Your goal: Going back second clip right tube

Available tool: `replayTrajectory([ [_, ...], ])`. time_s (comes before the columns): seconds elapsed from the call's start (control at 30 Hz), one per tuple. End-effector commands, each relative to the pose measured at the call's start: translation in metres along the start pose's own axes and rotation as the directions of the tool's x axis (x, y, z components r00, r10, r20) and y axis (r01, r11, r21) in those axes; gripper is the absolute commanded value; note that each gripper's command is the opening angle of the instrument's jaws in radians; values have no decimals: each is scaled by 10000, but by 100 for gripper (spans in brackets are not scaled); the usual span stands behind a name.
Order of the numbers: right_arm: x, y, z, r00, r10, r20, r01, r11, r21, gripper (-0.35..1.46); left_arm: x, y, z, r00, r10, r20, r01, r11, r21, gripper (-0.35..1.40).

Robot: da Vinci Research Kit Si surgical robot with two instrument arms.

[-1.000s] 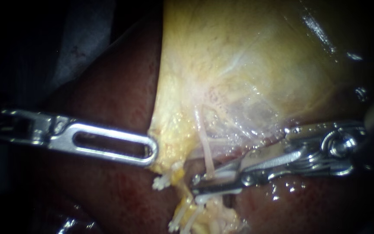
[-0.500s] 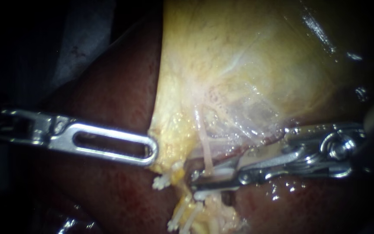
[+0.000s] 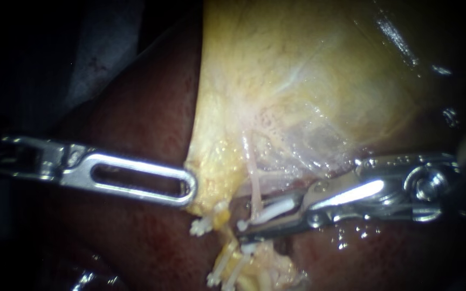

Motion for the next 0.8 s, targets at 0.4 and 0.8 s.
replayTrajectory([
  [0.4,-10,3,14,9998,-185,-124,185,9998,-19,39,0,0,0,10000,1,1,-1,10000,0,-35],
  [0.8,-13,5,18,9971,-735,-188,735,9973,-4,46,0,0,0,10000,1,1,-1,10000,-1,-35],
])
